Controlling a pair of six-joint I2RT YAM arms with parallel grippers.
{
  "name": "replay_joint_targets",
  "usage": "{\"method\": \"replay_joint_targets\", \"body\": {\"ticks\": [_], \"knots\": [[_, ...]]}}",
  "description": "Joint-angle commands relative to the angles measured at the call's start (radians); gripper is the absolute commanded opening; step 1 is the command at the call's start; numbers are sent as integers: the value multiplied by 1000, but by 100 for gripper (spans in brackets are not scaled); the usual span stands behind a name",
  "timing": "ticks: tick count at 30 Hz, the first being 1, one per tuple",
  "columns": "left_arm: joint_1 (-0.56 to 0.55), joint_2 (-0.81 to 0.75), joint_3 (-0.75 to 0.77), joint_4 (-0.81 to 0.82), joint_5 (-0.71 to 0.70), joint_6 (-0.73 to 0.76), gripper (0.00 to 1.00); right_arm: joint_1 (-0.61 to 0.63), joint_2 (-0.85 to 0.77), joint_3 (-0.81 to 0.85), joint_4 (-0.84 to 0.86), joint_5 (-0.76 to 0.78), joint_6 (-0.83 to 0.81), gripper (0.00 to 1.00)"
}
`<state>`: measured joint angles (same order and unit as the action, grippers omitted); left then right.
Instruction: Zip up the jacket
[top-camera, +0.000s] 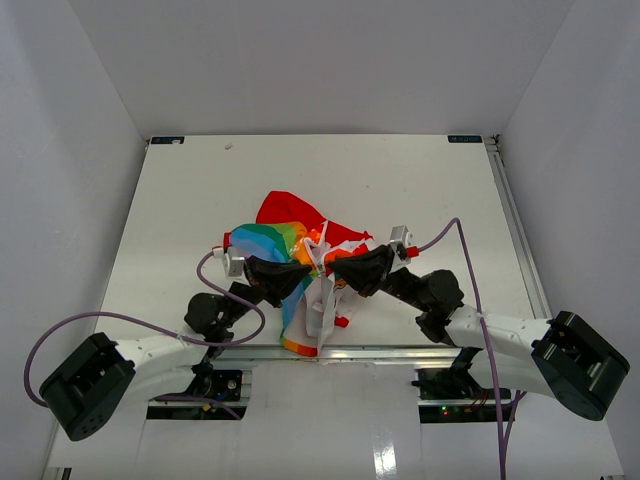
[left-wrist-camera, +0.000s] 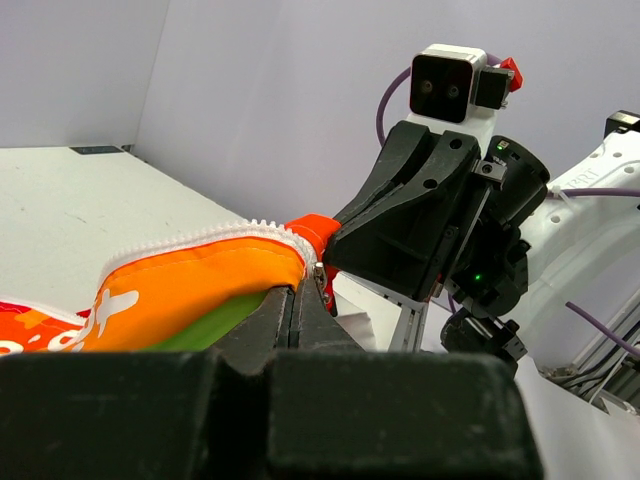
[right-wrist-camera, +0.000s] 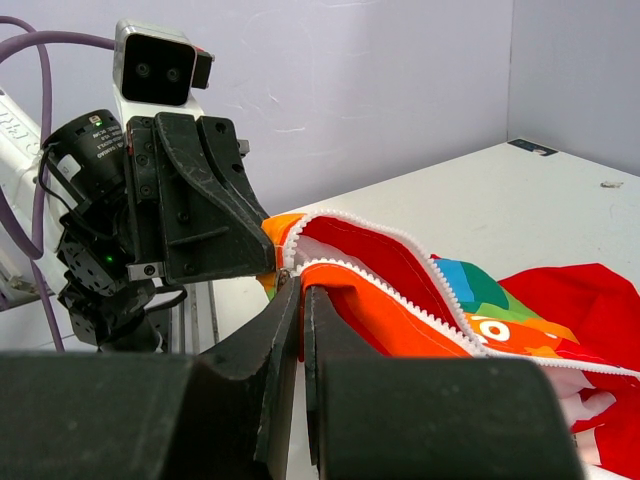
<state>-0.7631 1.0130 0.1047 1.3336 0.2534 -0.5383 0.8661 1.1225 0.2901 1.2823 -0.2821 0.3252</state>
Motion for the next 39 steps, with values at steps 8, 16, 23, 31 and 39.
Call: {"method": "replay_joint_targets", "body": {"ticks": [8, 16, 23, 31, 39], "knots": [[-5, 5, 23, 147, 86, 38, 0, 5, -16, 18, 603, 24, 5, 8], [-5, -39, 41, 42, 84, 89, 0, 5, -14, 10, 599, 21, 13, 8], [-5, -57, 58, -46, 89, 120, 0, 5, -6, 12, 592, 22, 22, 8], [-5, -87, 67, -135, 94, 152, 0, 7, -23, 13, 563, 26, 11, 8], [-5, -88, 69, -163, 101, 166, 0, 5, -30, 11, 562, 34, 6, 8]]}}
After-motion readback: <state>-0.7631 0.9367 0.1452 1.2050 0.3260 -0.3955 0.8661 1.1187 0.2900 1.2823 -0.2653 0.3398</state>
